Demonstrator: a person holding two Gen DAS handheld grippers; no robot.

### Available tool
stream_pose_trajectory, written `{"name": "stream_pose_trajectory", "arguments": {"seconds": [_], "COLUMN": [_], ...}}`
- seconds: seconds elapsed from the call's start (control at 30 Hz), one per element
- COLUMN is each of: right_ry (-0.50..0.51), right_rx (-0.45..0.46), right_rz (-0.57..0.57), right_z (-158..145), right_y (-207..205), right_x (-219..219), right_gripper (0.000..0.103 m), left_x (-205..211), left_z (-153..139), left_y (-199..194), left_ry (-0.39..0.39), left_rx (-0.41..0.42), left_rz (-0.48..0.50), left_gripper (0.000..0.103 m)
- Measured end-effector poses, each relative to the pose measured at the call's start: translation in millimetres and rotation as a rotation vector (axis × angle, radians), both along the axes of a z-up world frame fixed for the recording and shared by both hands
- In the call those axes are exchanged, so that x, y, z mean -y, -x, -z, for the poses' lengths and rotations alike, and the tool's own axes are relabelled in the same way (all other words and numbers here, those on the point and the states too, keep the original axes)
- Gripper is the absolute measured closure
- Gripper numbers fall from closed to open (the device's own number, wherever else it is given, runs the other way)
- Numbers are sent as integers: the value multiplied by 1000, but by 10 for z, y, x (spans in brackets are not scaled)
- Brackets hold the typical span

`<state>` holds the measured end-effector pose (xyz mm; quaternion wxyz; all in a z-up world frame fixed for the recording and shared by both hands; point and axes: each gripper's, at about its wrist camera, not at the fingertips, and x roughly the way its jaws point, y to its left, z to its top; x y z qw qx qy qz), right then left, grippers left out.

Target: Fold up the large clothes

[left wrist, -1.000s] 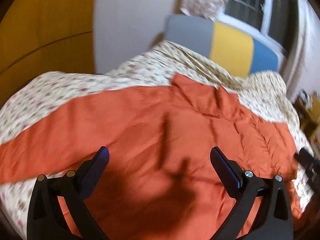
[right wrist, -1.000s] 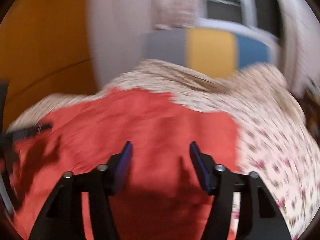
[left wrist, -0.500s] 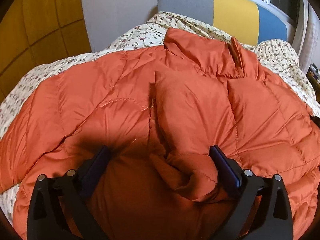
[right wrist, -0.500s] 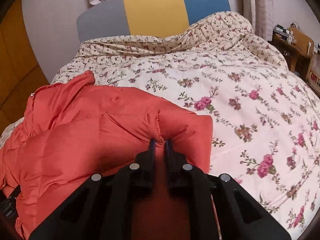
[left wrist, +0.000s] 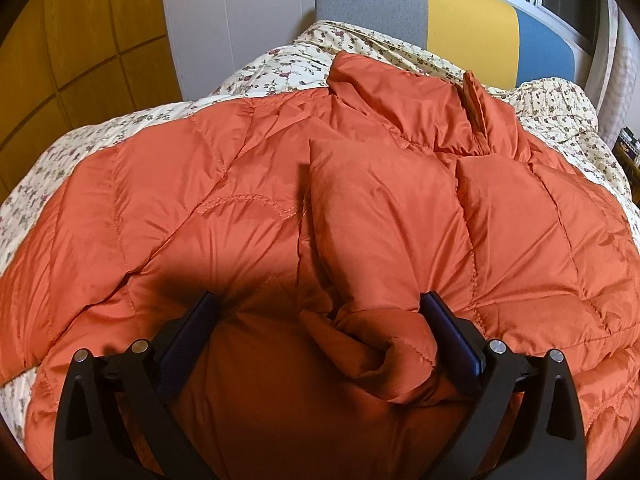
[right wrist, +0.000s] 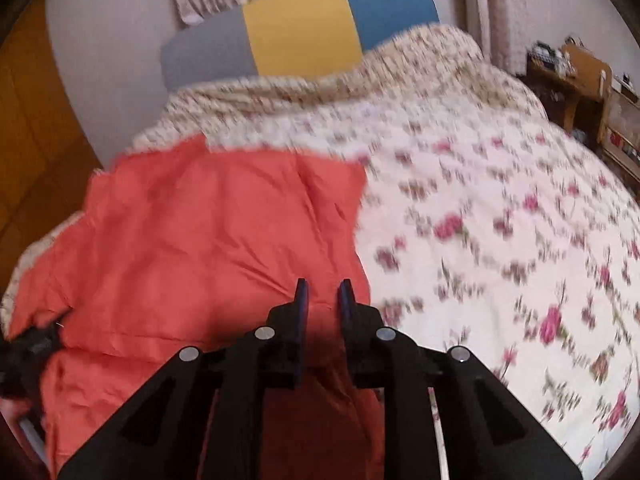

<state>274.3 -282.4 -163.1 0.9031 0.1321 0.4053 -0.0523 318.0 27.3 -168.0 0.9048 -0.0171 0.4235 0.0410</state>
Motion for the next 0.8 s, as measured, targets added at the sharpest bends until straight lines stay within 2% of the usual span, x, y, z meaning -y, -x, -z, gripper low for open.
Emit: {"name": "stream_pose_trajectory", "arguments": {"seconds": [0.2, 0.27, 0.3, 0.33, 0.4, 0.5, 0.63, 0.8], "right_ry": [101, 129, 156, 166, 158, 160, 183, 196], "right_rx": [-17, -18, -23, -27, -27, -25, -26, -29], "right_rz": [7, 20, 37, 46, 53, 55, 60, 77], "right_z": [48, 62, 63, 68, 73, 70, 64, 70], "right_y": [-25, -28, -22, -31, -23, -27, -29, -21], "right_x": [-119, -130, -142, -134, -121, -104, -136, -130], "right_gripper": [86, 81, 73, 68, 67, 66, 64, 58], "left_x": [-11, -16, -28, -48, -120, -324, -772, -1364], "left_z": [-3, -11, -19, -37, -110, -241, -395, -519], "left_y": [-18, -21, -17, -5, 75, 268, 605, 992], "left_ry": [1, 8, 18, 35, 89, 191, 289, 307], "left_rx": [-3, -6, -7, -7, 0, 41, 113, 166], "left_rz": [0, 2, 4, 9, 36, 19, -84, -244], "left_gripper": [3, 3, 3, 3, 3, 3, 3, 3]}}
